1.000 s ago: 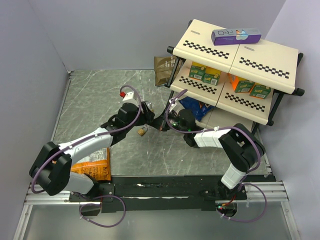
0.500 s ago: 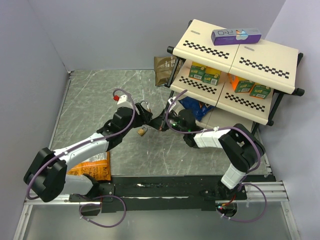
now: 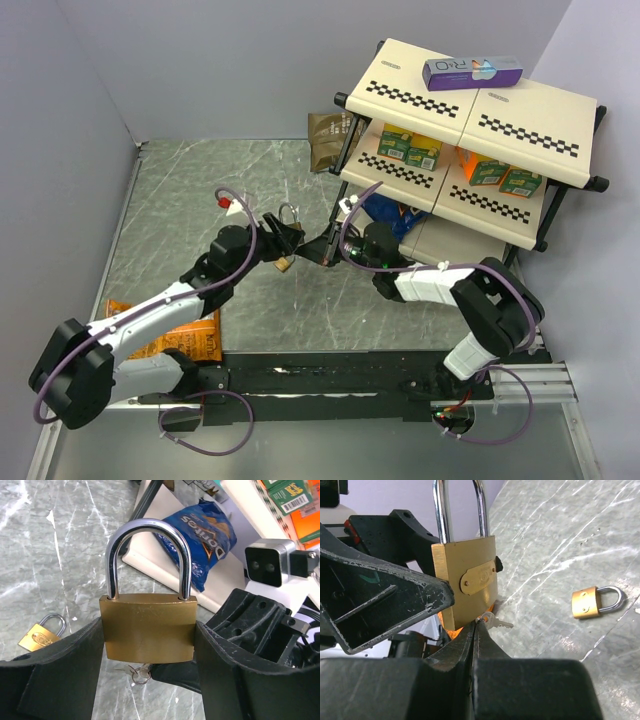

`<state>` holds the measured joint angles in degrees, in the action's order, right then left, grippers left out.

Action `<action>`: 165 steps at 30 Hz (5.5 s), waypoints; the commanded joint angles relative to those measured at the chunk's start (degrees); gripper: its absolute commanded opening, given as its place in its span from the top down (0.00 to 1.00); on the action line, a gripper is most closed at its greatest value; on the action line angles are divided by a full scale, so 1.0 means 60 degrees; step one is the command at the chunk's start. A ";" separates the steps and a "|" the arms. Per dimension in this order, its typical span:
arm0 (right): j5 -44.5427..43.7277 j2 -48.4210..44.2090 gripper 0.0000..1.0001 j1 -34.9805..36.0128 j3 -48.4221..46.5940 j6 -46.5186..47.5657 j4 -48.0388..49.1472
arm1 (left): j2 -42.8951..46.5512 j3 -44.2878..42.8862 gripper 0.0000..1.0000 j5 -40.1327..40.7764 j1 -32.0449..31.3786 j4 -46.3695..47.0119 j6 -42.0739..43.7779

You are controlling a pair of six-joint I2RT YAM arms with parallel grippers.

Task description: Unlock with the key

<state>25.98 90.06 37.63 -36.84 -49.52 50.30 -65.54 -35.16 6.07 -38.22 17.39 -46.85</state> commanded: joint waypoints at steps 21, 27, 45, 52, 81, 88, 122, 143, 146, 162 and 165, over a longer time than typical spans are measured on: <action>-0.2147 -0.1021 0.97 -0.0470 -0.0160 0.0269 0.0816 | 0.0670 -0.0379 0.99 -0.1686 -0.0691 -0.1430 -0.0555; -0.1913 -0.1225 0.77 -0.0397 0.0352 0.0504 0.0464 | 0.0172 -0.1111 0.99 -0.1040 -0.0691 -0.1682 -0.0571; -0.1956 -0.2513 0.31 0.0116 0.2404 0.0650 0.0493 | -0.0577 -0.1788 0.99 -0.1431 0.0231 -0.1391 0.0994; -0.1577 -0.4008 0.24 -0.0089 0.2303 0.1148 -0.0984 | -0.0020 -0.1830 0.99 -0.4343 0.0831 -0.2381 0.2518; 0.2187 -0.5503 0.14 0.0028 -0.0788 0.5248 -0.4472 | 0.1637 -0.1201 0.99 -1.0150 0.0935 -0.3235 0.5435; 0.4076 -0.5299 0.11 0.0028 -0.1623 0.6143 -0.5030 | 0.1328 -0.1274 0.99 -1.1323 0.0935 -0.3103 0.5348; 0.6232 -0.3819 0.47 0.0042 -0.2927 0.8018 -0.7783 | 0.1138 -0.1230 0.99 -1.1851 0.0920 -0.2824 0.5172; 0.4856 -0.3936 0.90 0.0028 -0.2737 0.7623 -0.7886 | 0.1679 -0.1172 0.99 -0.9495 0.0920 -0.3190 0.5435; 0.4534 -0.3848 0.95 0.0042 -0.2751 0.7433 -0.7886 | 0.1796 -0.1157 0.99 -0.8762 0.0920 -0.3250 0.5421; 0.2381 -0.2999 1.00 0.0042 -0.2752 0.4112 -0.7111 | 0.1797 -0.1157 0.99 -0.5158 0.0672 -0.3733 0.5348; 0.1970 -0.2838 1.00 0.0042 -0.2576 0.3320 -0.6629 | 0.1826 -0.1157 0.99 -0.4470 0.0554 -0.3806 0.5318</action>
<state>36.97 72.97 37.10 -52.82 -18.35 4.84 -55.61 -41.10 -34.98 -35.38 -8.34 -14.37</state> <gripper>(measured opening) 0.163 0.688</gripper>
